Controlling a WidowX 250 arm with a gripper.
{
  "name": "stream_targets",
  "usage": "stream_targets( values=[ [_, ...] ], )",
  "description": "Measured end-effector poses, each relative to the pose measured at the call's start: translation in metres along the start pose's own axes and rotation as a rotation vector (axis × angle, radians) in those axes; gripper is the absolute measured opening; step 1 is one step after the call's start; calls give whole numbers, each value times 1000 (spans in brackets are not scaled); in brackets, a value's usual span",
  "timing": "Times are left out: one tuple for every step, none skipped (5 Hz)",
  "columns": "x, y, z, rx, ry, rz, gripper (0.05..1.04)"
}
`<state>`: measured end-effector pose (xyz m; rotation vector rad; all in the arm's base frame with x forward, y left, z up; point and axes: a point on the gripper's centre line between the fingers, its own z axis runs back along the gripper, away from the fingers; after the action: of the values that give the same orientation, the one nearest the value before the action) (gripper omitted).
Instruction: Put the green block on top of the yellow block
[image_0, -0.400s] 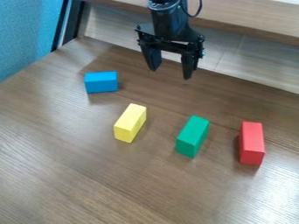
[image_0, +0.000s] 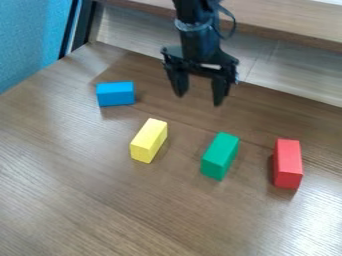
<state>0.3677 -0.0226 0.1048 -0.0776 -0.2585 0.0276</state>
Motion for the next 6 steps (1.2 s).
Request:
stream_targets(
  values=[
    [-4, -13, -4, -16, 6, -17, 1001],
    [-8, -20, -9, -32, 21, -1, 1001],
    [-18, -24, -22, -30, 68, 7, 1001],
    [-25, -23, -32, -26, 99, 16, 1001],
    [-35, -24, -44, -14, 134, 21, 1001],
    [-45, -31, -54, -7, 151, -3, 1000]
  ],
)
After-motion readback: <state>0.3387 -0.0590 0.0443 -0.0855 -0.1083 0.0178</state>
